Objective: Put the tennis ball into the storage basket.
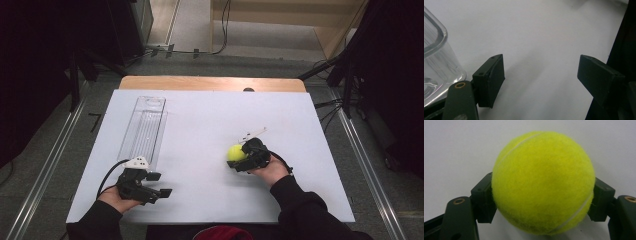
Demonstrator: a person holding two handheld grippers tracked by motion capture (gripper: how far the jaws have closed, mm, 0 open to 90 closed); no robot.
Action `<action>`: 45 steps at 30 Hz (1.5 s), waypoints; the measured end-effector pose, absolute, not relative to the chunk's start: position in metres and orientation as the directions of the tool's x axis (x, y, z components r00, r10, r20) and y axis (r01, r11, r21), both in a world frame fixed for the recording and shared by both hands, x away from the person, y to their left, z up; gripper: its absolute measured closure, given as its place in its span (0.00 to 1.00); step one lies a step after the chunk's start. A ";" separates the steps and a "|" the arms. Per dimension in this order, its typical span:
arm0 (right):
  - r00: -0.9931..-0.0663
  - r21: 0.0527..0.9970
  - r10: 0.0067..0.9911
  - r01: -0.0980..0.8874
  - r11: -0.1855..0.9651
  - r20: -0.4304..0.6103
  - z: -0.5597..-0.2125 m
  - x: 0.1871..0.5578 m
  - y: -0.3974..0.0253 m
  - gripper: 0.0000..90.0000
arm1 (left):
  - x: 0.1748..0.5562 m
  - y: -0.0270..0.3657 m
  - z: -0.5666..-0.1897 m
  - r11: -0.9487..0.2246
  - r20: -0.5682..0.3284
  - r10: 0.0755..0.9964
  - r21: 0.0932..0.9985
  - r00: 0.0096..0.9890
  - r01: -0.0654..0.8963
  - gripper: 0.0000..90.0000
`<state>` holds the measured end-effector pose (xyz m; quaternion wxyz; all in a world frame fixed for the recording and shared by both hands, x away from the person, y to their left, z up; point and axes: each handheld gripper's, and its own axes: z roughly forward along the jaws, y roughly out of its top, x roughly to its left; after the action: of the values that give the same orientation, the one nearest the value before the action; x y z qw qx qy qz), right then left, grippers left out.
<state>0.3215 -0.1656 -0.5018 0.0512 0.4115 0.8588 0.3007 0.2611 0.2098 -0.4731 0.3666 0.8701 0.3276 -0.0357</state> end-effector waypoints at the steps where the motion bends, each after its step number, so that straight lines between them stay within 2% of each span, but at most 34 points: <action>1: -0.656 0.559 0.737 0.676 0.481 0.160 -0.502 0.322 -0.166 0.26 | 0.261 0.210 -0.473 -0.516 -0.303 0.544 0.614 0.782 0.597 0.25; 20: -0.662 0.568 0.732 0.669 0.480 0.162 -0.498 0.322 -0.167 0.26 | 0.261 0.210 -0.473 -0.514 -0.304 0.543 0.617 0.782 0.596 0.25; 45: -0.690 0.639 0.704 0.621 0.453 0.170 -0.476 0.314 -0.169 0.26 | 0.261 0.210 -0.473 -0.513 -0.303 0.544 0.617 0.782 0.597 0.25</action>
<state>0.3145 -0.1691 -0.4757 0.0596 0.3895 0.8504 0.3487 0.2608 0.2099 -0.4728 0.3684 0.8691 0.3282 -0.0355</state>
